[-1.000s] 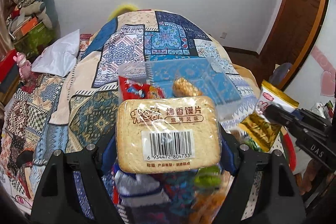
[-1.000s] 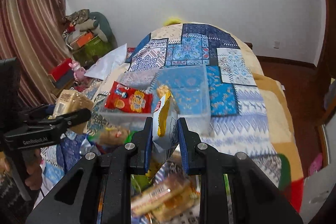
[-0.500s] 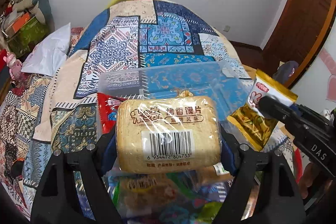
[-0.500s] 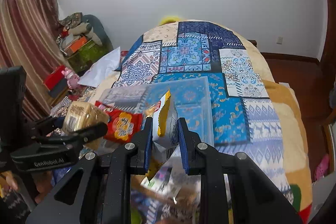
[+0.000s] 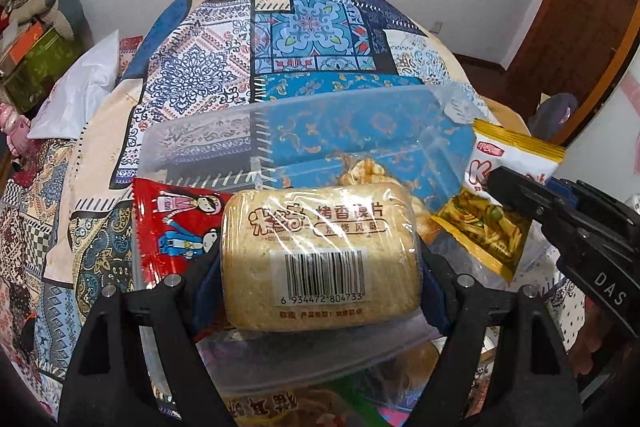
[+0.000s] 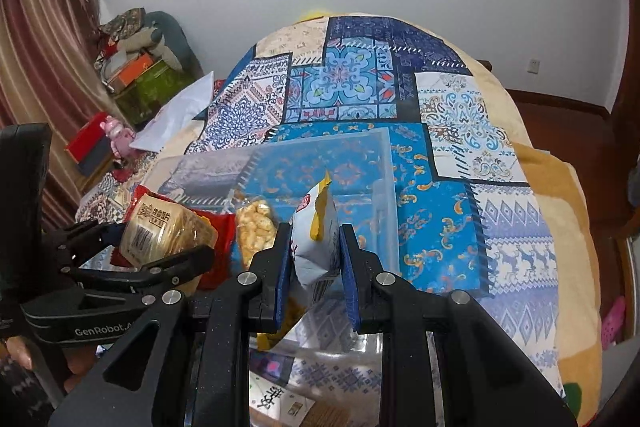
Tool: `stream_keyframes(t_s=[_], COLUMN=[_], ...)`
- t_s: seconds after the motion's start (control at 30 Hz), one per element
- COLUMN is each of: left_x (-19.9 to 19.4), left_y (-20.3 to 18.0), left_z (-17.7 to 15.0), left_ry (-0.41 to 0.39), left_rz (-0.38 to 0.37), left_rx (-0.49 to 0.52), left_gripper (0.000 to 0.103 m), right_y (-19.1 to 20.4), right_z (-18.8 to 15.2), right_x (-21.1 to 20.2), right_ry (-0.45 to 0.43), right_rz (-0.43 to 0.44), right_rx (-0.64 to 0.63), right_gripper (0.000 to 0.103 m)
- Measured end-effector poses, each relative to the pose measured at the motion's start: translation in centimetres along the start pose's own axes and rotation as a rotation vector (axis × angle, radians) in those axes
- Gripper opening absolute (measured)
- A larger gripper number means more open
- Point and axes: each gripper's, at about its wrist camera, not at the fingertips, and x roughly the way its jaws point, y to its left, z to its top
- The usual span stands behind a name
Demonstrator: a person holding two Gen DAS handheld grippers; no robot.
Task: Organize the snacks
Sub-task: 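Carry both snacks over the clear box and open both tools to release, then grasp the white-blue bag with the left tool while the right tool grasps the wafer rolls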
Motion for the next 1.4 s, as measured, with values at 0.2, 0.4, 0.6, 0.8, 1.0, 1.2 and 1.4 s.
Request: stream_keyframes(t_s=[0.2,0.4,0.6,0.8,1.0,1.2,1.4], left_x=[-0.5,-2.2,-4.5,-7.8,-10.5,-12.6,-13.4], left_y=[-0.3,-0.8,-0.5,-0.2,0.3,1.2,2.2], left_z=[0.1,0.1,-0.3,-1.4,-3.4,-5.8,-9.0], left_ry=[-0.017,-0.052,-0.072,-0.096,-0.104,-0.099,-0.072], left_rz=[-0.011,0.002,-0.003,-0.005,0.012,0.016,0.040], left_rx=[0.007,0.043,0.029,0.026,0.028,0.020,0.013], left_gripper=[0.082,0.082,0.082,0.083,0.085,0.085,0.085], right_y=[-0.1,-0.1,0.2,1.6,2.7,3.7,3.9], right_z=[0.0,-0.2,-0.2,-0.4,-1.4,-3.0,-5.5], right_x=[0.7,0.5,-1.4,-4.3,-7.5,-9.9,-11.4], right_ry=[0.020,0.031,0.010,-0.017,-0.037,-0.041,-0.012], right_rz=[-0.024,-0.045,-0.058,-0.099,-0.104,-0.113,-0.119], right_rx=[-0.007,-0.014,-0.004,-0.039,-0.050,-0.056,-0.041], right_gripper=[0.024,0.035,0.062,0.063,0.063,0.063,0.063])
